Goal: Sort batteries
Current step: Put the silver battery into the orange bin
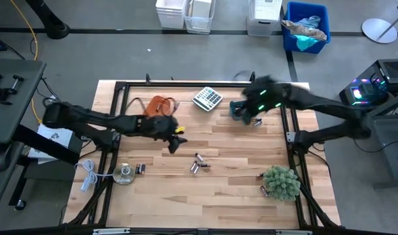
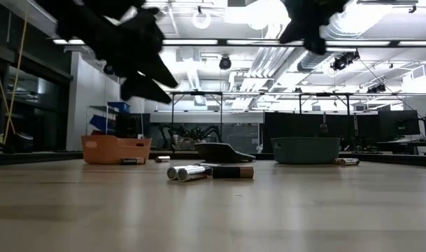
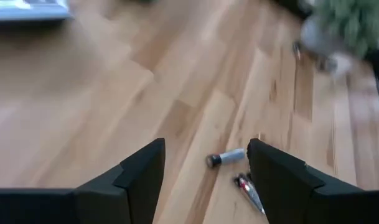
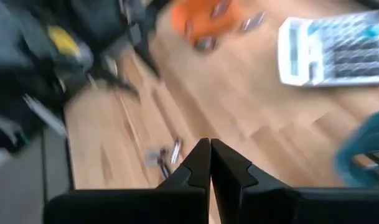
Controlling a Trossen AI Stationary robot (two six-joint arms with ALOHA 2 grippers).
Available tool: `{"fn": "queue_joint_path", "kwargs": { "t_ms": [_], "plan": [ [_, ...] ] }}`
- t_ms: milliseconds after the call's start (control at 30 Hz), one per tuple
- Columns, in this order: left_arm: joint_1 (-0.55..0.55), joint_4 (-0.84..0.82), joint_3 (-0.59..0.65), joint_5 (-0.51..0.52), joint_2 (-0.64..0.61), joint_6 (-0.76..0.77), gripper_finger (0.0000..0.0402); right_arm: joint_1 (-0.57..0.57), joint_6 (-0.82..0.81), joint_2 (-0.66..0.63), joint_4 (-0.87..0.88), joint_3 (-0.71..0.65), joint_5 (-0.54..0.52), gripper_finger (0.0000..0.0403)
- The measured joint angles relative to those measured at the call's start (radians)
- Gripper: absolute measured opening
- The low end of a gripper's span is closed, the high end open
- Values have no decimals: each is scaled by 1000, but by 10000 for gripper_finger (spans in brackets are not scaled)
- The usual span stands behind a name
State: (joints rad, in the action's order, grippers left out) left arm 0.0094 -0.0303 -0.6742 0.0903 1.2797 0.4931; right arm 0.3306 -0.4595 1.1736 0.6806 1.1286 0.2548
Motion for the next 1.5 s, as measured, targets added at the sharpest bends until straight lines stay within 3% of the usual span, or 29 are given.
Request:
{"fn": "queue_joint_path", "kwargs": {
  "t_ms": [100, 233, 400, 533, 733, 967, 1267, 1367, 1500],
  "plan": [
    [-7, 0, 26, 94, -106, -10, 215, -122, -7, 147, -81, 0, -31, 32],
    [26, -9, 27, 156, -221, -149, 215, -242, -39, 336, -178, 10, -35, 86],
    [79, -71, 27, 73, -346, -261, 215, -352, -139, 547, -186, 92, -45, 152],
    [118, -119, 27, -9, -456, -315, 215, -421, -219, 714, -165, 218, -142, 164],
    [155, -135, 27, -58, -570, -325, 215, -443, -301, 919, -15, 479, -281, 165],
    [157, -144, 27, -69, -605, -337, 215, -433, -382, 1098, 222, 717, -295, 165],
    [157, -159, 27, -69, -606, -299, 215, -436, -474, 1193, 318, 804, -270, 162],
    [157, -156, 27, -69, -606, -258, 215, -427, -440, 1205, 324, 806, -273, 131],
    [157, -131, 10, -69, -610, -225, 215, -404, -369, 1206, 335, 806, -285, 34]
  ]
}}
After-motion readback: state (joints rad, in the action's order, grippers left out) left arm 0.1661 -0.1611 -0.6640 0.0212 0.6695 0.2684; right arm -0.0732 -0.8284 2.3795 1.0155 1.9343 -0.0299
